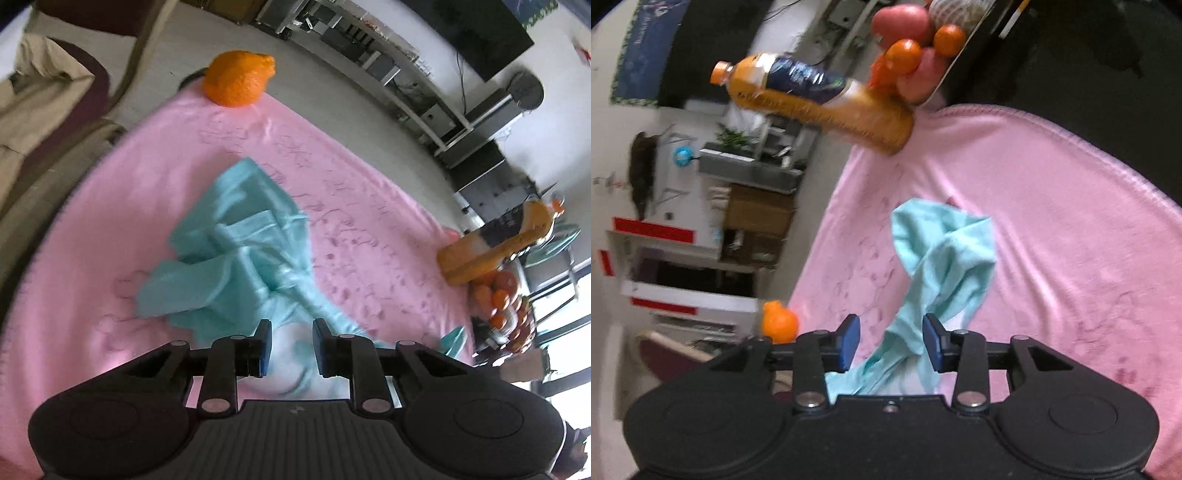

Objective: Fold clothes

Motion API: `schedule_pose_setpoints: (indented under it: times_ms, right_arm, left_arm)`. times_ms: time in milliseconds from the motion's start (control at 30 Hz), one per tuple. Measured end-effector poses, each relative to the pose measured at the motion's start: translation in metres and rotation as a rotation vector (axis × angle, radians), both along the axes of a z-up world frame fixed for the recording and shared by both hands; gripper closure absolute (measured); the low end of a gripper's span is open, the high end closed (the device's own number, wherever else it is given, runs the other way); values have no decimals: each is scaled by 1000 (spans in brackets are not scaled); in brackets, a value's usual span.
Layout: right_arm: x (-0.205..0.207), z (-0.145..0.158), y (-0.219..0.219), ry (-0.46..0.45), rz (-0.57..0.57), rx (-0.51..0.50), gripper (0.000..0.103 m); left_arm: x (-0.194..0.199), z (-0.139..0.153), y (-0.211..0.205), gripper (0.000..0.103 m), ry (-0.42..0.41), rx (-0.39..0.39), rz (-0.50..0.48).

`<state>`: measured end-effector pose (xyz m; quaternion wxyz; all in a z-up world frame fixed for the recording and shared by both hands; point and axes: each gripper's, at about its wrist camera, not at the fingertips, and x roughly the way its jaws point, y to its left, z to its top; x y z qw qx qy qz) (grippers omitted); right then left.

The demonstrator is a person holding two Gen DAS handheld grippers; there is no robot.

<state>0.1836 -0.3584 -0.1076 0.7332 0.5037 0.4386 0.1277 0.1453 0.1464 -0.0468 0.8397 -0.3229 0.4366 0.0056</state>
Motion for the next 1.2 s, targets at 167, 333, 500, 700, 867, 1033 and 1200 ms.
schedule_pose_setpoints:
  times_ms: [167,333,500,700,867,1033,1200]
  right_arm:
    - [0,-14,7,-51,6,80,65]
    - [4,-22,8,-26,5,75,65]
    - [5,-22,14,-21,22,73,65]
    - [6,-22,18,-24,35,53,65]
    - [7,-24,16,-6,26,40,65]
    - [9,-24,13,-3,-5,0,65]
    - [17,-25,11,11,-40,-65,67]
  left_arm:
    - [26,-22,2,71,50,-73,47]
    - [46,-47,6,72,125,-136,73]
    - [57,-56,1,72,171,-140,68]
    - [74,-58,-3,73,214,-130,71]
    - [85,-60,-7,82,253,-124,81]
    - [73,-60,-4,103,215,-123,94]
    - [46,-37,-8,103,114,-60,68]
